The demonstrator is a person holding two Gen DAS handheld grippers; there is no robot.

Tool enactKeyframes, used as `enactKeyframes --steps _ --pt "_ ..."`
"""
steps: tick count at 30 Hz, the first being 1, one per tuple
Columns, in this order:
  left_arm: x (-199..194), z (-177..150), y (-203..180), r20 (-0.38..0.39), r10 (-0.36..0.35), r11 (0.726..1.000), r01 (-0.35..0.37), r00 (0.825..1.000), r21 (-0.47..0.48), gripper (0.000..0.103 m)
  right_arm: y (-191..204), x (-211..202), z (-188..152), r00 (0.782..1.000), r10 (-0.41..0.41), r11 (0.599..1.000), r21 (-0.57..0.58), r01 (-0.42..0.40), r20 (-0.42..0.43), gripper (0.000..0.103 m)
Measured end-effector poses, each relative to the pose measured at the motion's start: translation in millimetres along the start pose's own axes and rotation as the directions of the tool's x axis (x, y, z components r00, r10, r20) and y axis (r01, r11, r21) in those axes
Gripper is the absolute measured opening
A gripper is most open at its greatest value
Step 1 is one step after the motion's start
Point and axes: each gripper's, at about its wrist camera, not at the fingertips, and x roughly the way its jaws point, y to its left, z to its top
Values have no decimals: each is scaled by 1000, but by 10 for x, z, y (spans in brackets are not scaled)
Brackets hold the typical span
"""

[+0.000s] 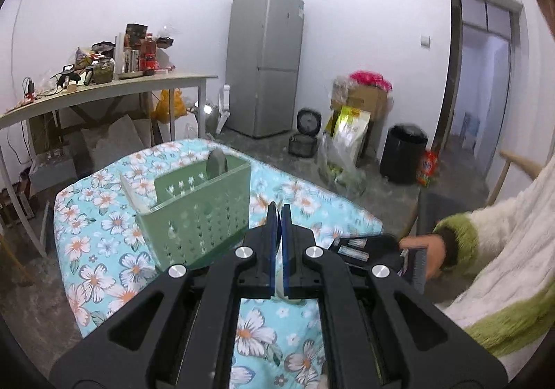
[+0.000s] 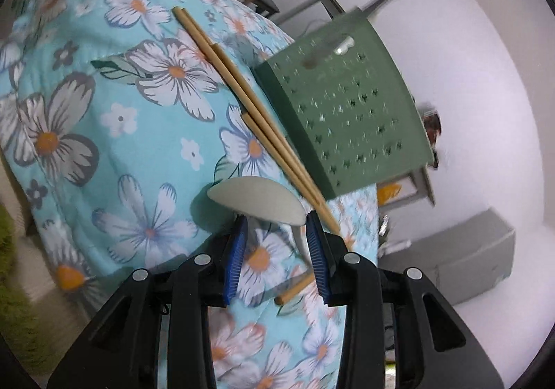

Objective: Organize utensils
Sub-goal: 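Lift the spoon with the left tool while the right tool carries the ladle to the holder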

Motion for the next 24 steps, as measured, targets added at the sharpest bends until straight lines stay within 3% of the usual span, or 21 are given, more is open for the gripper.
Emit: enactKeyframes --steps 5,12,15,19,24 --pt "-139 283 126 69 -4 1000 6 998 -30 2 93 -43 67 997 -51 988 -140 59 60 35" --pt "-205 569 165 115 11 1000 -10 993 -12 2 69 24 100 995 -24 974 -224 45 92 35" --pt "-164 632 200 122 23 1000 -21 992 -14 2 100 17 122 994 -11 973 -229 36 108 23" --pt "-103 699 323 131 48 998 -44 990 -37 2 -117 -33 225 990 -23 993 -110 39 141 17" --pt "36 863 577 141 60 993 -45 988 -109 2 -758 -65 294 990 -24 982 189 -3 140 13"
